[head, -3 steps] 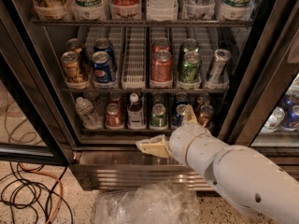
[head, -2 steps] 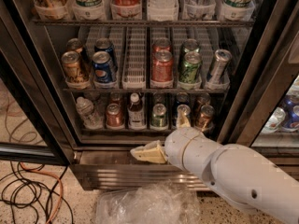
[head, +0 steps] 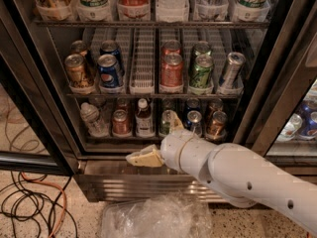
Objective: Pick coke can from middle shelf of fridge
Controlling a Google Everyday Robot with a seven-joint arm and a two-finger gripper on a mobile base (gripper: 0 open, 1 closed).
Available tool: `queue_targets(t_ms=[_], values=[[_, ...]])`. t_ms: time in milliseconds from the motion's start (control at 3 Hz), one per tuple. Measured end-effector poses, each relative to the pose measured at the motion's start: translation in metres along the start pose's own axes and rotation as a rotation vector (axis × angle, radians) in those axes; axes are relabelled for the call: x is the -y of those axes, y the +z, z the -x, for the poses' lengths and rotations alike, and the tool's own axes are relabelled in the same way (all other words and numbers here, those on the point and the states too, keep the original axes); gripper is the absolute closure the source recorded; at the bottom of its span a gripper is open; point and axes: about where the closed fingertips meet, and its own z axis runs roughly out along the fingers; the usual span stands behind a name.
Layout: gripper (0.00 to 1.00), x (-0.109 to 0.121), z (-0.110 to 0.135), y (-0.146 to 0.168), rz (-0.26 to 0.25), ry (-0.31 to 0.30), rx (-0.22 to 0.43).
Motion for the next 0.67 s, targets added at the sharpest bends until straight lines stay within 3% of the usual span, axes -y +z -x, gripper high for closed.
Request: queue_targets(t_ms=[333, 667], values=[[0.00, 0.016, 0.016, 0.015, 0.027, -0.096, 0.049], [0.00, 0.058, 0.052, 0.032, 0.000, -0.235, 0.112]])
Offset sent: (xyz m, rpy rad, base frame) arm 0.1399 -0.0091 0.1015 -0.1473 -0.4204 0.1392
